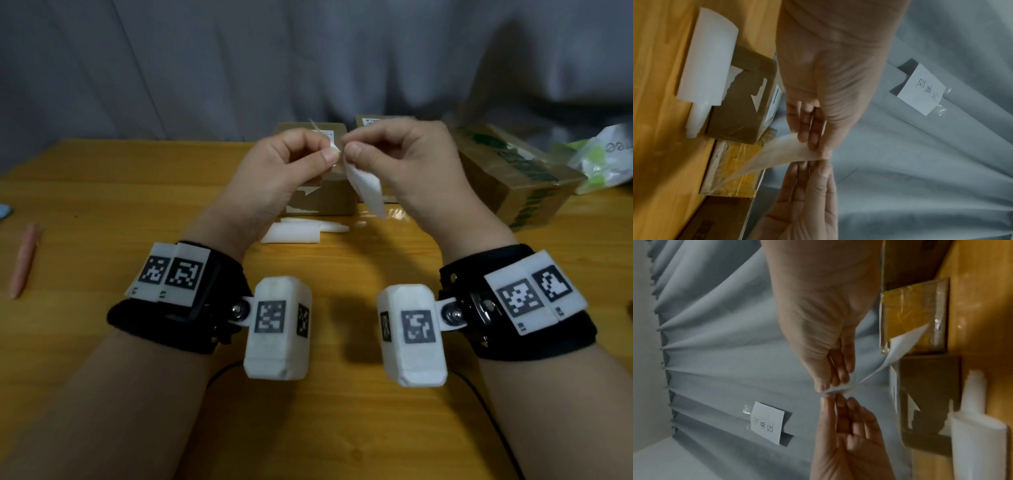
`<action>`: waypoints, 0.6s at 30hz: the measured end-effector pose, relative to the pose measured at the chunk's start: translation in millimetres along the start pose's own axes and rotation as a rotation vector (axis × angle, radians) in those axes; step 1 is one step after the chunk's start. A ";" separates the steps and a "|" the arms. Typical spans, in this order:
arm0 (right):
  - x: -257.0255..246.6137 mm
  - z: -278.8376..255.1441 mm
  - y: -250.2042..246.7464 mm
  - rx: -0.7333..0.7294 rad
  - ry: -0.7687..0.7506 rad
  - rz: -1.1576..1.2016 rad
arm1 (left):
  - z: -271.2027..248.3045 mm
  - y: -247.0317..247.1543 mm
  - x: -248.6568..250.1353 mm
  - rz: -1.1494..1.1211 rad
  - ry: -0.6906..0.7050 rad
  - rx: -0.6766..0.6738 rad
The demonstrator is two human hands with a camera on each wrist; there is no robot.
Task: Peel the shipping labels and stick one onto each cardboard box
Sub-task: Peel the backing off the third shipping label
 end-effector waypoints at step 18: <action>0.7 -2.1 7.1 -0.056 -0.019 0.034 | 2.6 0.6 -2.6 -0.007 0.004 0.049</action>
Point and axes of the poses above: each hand's wrist, its own z-axis towards the middle knuckle, its own y-axis out of the palm, x = y × z, the point moved 4 cm from there along z, towards the middle knuckle, and after that the axes turned 8 degrees about -y, right-handed, at the moved point
